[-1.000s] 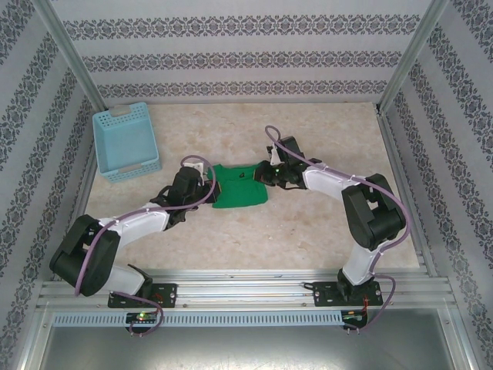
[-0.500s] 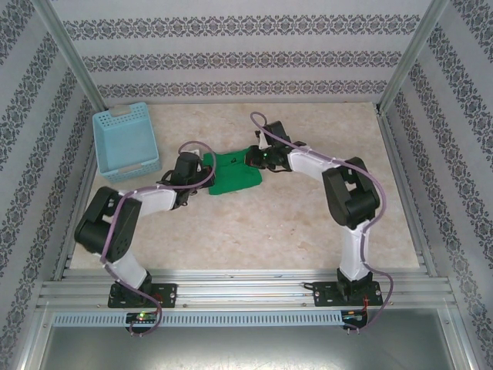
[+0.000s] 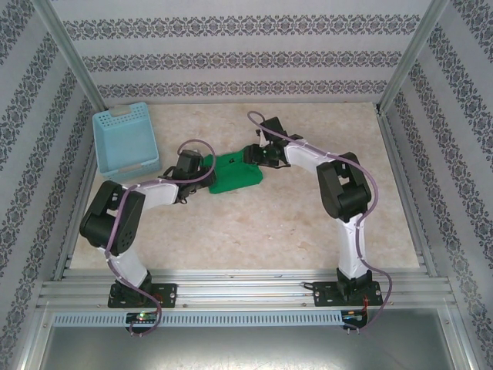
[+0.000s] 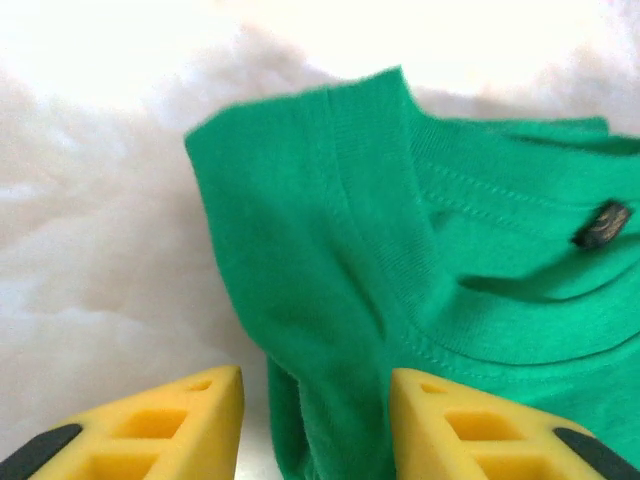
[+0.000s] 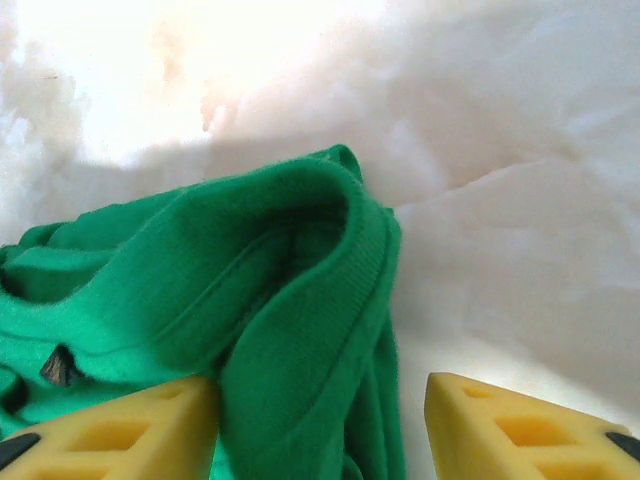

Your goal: Fold the inside-out t-shirt

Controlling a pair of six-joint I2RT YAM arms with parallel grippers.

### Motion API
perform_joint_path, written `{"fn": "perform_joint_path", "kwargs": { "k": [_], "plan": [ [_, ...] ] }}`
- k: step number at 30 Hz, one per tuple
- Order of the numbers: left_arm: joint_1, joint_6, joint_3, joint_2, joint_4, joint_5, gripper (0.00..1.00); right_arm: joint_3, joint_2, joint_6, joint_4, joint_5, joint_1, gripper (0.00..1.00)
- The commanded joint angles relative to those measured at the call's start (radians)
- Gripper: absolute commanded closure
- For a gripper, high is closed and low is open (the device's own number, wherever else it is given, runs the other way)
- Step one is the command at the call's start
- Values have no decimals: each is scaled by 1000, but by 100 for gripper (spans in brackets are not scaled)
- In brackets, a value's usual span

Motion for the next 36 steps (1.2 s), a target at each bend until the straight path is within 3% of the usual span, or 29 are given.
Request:
{"fn": "perform_joint_path", "kwargs": {
  "k": [1,7,10,16,25,31,36],
  "plan": [
    [12,49,68,-62,-106,-59,55,35,-88,-69,-63,76,-7,42],
    [15,86,165,-10,-158,-62,52,85,-66,-101,-90,94,-1,43],
    [15,90,218,44,-162,-48,54,137,-24,-110,-108,92,4,50],
    [29,93,350,206,-187,-22,68,298,117,-127,-171,104,16,65],
    [72,70,531,373,-247,44,72,573,321,-139,-302,173,1,65],
    [74,59,555,262,-342,23,56,718,294,-191,-459,282,-14,58],
    [76,72,469,85,-386,-31,44,545,91,-213,-432,284,10,50]
  ]
}}
